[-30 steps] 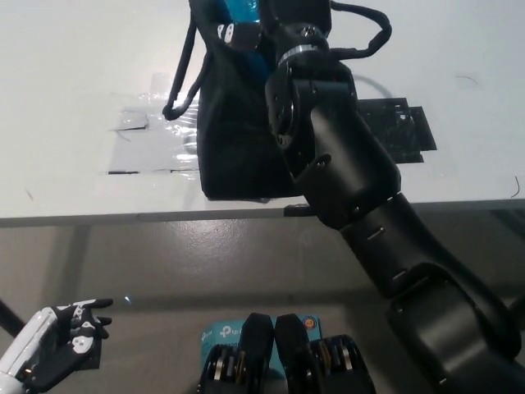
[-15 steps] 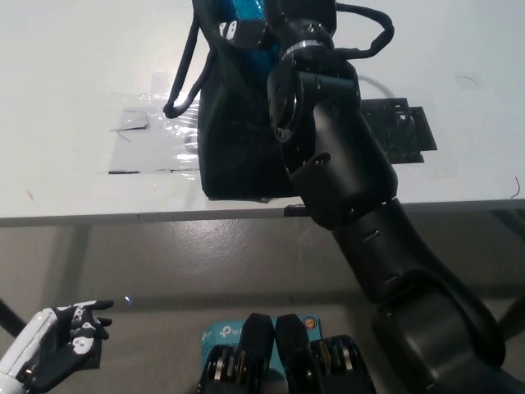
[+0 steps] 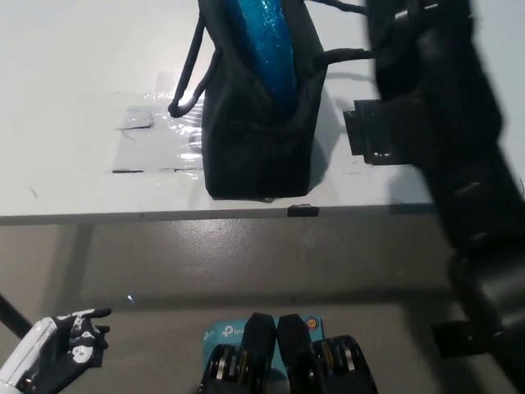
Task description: The robot uses its right hand to pick up a stack of plates kept in the middle of the desk and put it inside a bag kept next to it
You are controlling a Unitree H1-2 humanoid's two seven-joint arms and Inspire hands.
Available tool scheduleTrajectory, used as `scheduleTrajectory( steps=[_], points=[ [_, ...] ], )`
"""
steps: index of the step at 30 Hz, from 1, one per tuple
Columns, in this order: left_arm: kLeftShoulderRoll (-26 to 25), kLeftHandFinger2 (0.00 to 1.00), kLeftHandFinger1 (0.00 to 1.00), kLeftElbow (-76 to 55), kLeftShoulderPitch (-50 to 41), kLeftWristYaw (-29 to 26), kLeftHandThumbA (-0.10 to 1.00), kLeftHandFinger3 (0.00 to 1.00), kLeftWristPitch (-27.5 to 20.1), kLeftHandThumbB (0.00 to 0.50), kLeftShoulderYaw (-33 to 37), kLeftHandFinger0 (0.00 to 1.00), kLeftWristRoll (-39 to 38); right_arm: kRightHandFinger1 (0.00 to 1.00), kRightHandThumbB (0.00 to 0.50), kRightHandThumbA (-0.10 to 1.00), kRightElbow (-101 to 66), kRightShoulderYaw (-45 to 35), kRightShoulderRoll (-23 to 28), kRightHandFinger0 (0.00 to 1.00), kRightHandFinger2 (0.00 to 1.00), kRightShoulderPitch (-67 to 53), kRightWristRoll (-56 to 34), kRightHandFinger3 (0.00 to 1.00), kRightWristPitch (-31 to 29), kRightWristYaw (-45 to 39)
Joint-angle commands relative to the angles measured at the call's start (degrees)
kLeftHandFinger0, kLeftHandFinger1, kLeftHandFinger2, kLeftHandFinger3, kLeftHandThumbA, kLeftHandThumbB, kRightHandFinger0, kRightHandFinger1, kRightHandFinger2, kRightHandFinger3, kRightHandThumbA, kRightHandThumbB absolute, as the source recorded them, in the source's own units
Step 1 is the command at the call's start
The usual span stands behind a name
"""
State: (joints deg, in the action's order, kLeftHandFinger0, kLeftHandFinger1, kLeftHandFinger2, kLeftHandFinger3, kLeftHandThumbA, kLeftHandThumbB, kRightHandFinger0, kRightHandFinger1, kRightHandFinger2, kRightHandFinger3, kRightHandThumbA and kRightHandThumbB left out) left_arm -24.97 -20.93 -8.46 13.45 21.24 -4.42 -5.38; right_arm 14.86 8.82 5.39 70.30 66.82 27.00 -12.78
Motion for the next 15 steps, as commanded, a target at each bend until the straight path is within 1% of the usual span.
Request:
scheduleTrajectory(
  steps=[1, 2, 5, 6, 7, 11, 12, 13, 14, 15],
  points=[
    [-0.99, 0.82, 0.75, -0.2, -0.25, 0.78, -0.1, 0.85, -1.56, 0.409, -0.16, 0.78, 0.23, 1.0, 0.466, 1.0, -22.17, -2.12, 7.92, 1.0, 1.0, -1.25, -6.17, 1.0, -0.17, -11.35],
    [-0.92, 0.82, 0.75, -0.26, -0.19, 0.66, -0.1, 0.85, -1.15, 0.411, -0.15, 0.78, 0.21, 1.0, 0.454, 1.0, -24.79, -3.32, 8.59, 1.0, 1.0, -2.66, -6.96, 1.0, -0.08, -12.48],
    [-0.9, 0.82, 0.75, -0.29, -0.17, 0.59, -0.1, 0.85, -0.97, 0.416, -0.13, 0.78, 0.19, 1.0, 0.455, 1.0, -26.25, -3.88, 8.93, 1.0, 1.0, -3.38, -7.31, 1.0, -0.08, -13.36],
    [-1.16, 0.82, 0.75, -0.64, -0.21, 0.55, -0.1, 0.85, -1.21, 0.415, -0.35, 0.78, 0.31, 1.0, 0.387, 1.0, -35.99, -9.46, 9.44, 1.0, 1.0, -12.35, -13.77, 1.0, -0.08, -12.58],
    [-1.27, 0.81, 0.75, -0.73, -0.31, 0.53, -0.1, 0.85, -1.34, 0.412, -0.45, 0.78, 0.35, 1.0, 0.223, 1.0, -46.12, -19.19, 5.84, 1.0, 1.0, -23.94, -24.77, 1.0, -0.07, -10.18],
    [-1.34, 0.81, 0.75, -0.79, -0.46, 0.58, -0.1, 0.85, -1.39, 0.407, -0.49, 0.78, 0.29, 1.0, 0.219, 1.0, -46.8, -19.53, 5.66, 1.0, 1.0, -24.27, -24.99, 1.0, -0.07, -10.7],
    [-1.37, 0.79, 0.73, -0.72, -0.45, 0.65, -0.1, 0.83, -1.84, 0.409, -0.62, 0.76, 0.13, 1.0, 0.184, 0.83, -46.86, -23.52, 3.4, 0.98, 1.0, -33.82, -32.61, 1.0, -3.63, -6.7],
    [-1.51, 0.78, 0.72, -0.6, -0.41, 0.8, -0.1, 0.82, -2.6, 0.413, -0.94, 0.74, -0.22, 0.83, 0.167, 0.72, -47.2, -29.41, -0.06, 0.71, 0.86, -48.11, -44.0, 0.95, -8.78, -0.72],
    [-1.5, 0.78, 0.72, -0.68, -0.41, 0.78, -0.1, 0.82, -2.22, 0.411, -0.96, 0.75, -0.29, 0.79, 0.159, 0.7, -46.55, -29.23, -0.28, 0.67, 0.81, -50.74, -44.48, 0.93, -10.76, 0.06],
    [-1.5, 0.78, 0.72, -0.68, -0.41, 0.78, -0.1, 0.82, -2.22, 0.411, -0.96, 0.75, -0.29, 0.79, 0.159, 0.7, -46.55, -29.23, -0.28, 0.67, 0.81, -50.74, -44.48, 0.93, -10.76, 0.06]
  ],
)
